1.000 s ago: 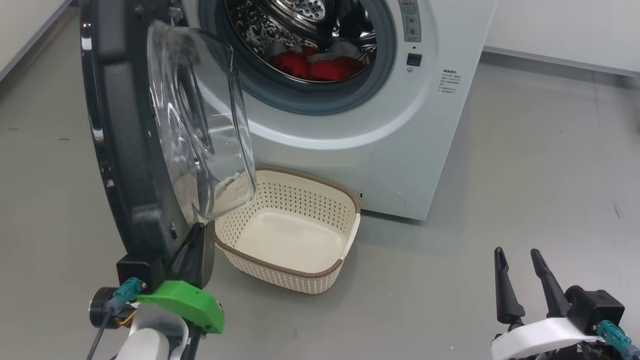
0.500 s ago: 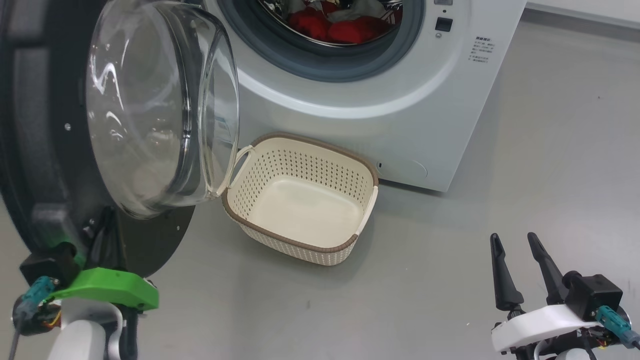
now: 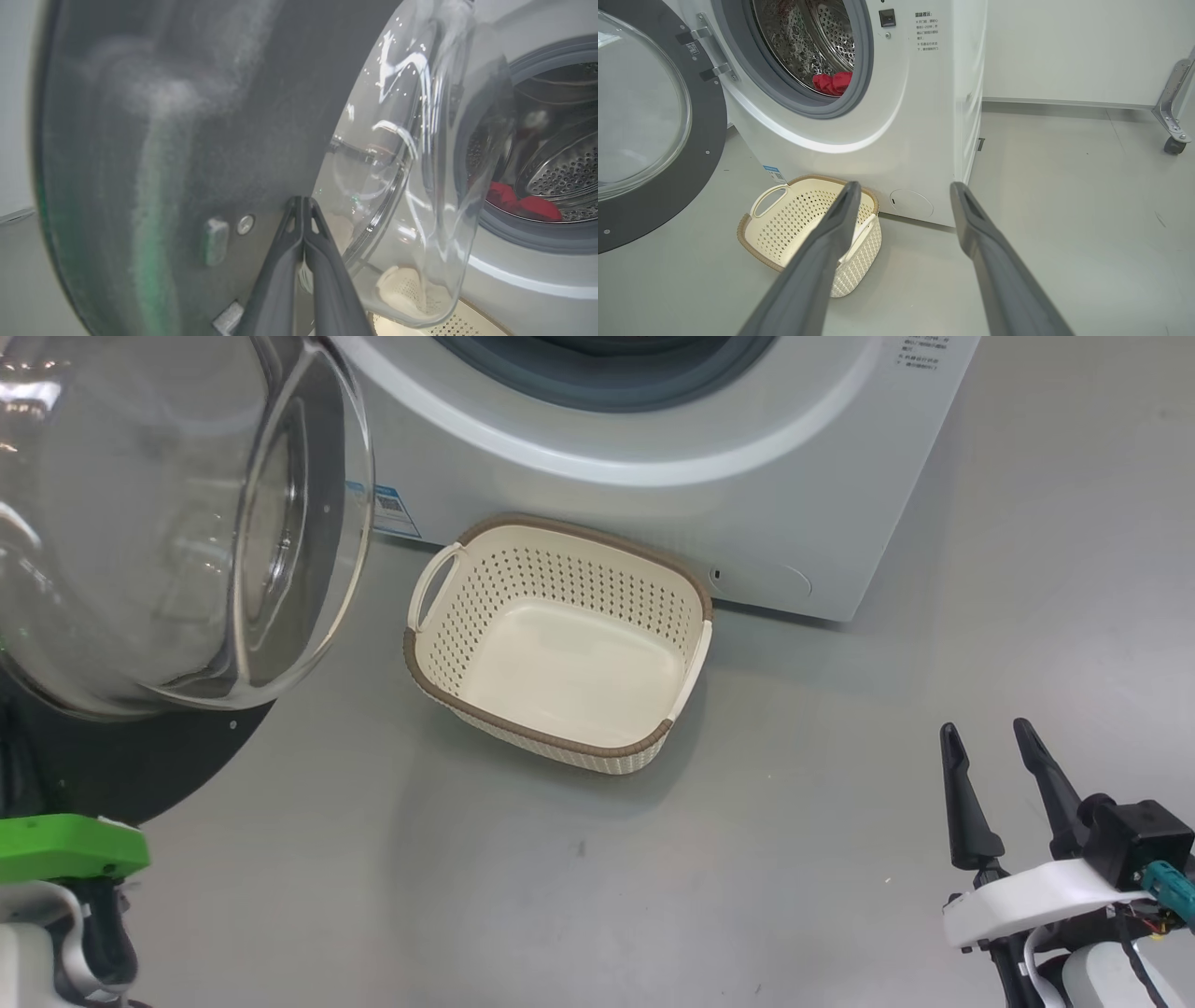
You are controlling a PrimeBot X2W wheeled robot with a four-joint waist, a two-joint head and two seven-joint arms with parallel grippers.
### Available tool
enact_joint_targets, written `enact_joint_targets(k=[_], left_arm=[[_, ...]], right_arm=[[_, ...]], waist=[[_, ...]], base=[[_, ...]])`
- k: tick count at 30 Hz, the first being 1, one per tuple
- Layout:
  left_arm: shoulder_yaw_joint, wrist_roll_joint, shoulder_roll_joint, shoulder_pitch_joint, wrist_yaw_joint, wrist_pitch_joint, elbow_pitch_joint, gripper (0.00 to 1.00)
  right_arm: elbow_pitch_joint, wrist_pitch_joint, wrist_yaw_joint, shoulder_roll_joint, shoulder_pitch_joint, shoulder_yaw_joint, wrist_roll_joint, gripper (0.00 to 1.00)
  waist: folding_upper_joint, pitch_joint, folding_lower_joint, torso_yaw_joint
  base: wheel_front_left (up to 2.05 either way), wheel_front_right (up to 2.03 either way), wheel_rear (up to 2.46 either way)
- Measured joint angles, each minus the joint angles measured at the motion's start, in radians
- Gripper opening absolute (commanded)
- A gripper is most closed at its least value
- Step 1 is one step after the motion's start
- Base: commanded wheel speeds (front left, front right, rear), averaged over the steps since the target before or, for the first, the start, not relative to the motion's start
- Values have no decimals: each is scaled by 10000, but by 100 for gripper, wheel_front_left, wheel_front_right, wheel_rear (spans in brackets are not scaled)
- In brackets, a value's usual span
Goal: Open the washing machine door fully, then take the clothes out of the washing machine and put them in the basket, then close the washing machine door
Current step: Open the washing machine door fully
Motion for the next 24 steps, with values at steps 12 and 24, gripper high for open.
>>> enact_joint_targets(k=[12, 24], left_arm=[[1133, -523, 619, -446, 88, -17, 474, 0], [1423, -646, 986, -1053, 88, -104, 966, 0]], right_arm=[[-334, 343, -8, -458, -56, -192, -244, 100], [-577, 443, -15, -709, -224, -405, -245, 100]], waist=[[0, 807, 0, -188], [0, 1439, 0, -322]], base=[[0, 0, 0], [0, 0, 0]])
